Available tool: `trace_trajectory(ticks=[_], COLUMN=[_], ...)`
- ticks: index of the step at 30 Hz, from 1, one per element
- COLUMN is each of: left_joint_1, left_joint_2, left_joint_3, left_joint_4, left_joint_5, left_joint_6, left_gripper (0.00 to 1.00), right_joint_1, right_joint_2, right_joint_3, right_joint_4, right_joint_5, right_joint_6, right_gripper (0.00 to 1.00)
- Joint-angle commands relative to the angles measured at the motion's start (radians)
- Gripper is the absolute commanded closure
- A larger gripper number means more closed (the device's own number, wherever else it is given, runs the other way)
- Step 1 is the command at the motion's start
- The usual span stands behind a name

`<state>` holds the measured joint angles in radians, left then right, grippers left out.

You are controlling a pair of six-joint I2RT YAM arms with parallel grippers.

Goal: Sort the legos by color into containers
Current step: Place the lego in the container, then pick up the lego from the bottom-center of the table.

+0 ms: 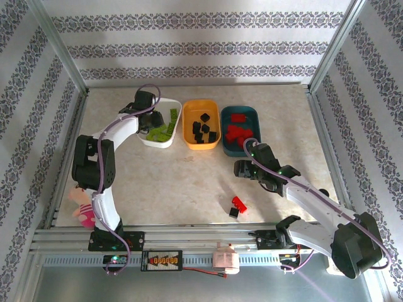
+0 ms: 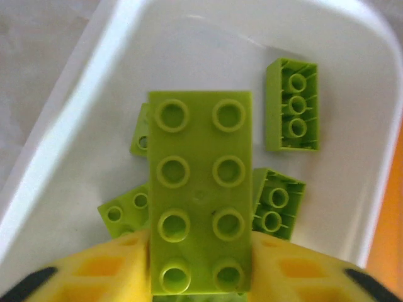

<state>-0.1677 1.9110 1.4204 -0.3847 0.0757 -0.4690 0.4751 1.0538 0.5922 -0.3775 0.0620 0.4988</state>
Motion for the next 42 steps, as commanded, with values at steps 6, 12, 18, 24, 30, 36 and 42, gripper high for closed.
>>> trace_trajectory(ticks=[6,12,18,24,30,36,42], left_joint_1=[0.011,-0.019,-0.094,-0.12,-0.12,-0.121,-0.12], left_joint_2=[-0.094,-0.363,-0.647,-0.841,-0.935,-0.94,-0.932], left_joint_3=[0.012,-0.232,-0.572,-0.795,-0.901,-0.932,-0.936], left_joint_4=[-0.018,0.147,0.285,0.305,0.303,0.309,0.317], left_joint_5=[0.076,0.183,0.254,0.282,0.285,0.289,0.286], left_joint_6=[-0.055,-0.138,-0.243,-0.307,-0.335,-0.341,-0.34], left_gripper=[0.28,0.15,0.03,0.0,0.0,0.0,0.0], right_joint_1=[0.002,0.055,0.168,0.272,0.344,0.359,0.361], right_joint_2=[-0.02,-0.017,-0.008,0.02,0.08,0.127,0.163], right_joint_3=[-0.006,-0.007,-0.015,-0.022,-0.019,-0.015,-0.009], right_joint_4=[-0.07,-0.125,-0.194,-0.248,-0.246,-0.246,-0.243], right_joint_5=[-0.039,-0.095,-0.096,-0.079,-0.076,-0.061,-0.063], right_joint_6=[-0.017,0.001,0.045,0.103,0.132,0.137,0.129], right_gripper=[0.2,0.2,0.21,0.24,0.34,0.51,0.54])
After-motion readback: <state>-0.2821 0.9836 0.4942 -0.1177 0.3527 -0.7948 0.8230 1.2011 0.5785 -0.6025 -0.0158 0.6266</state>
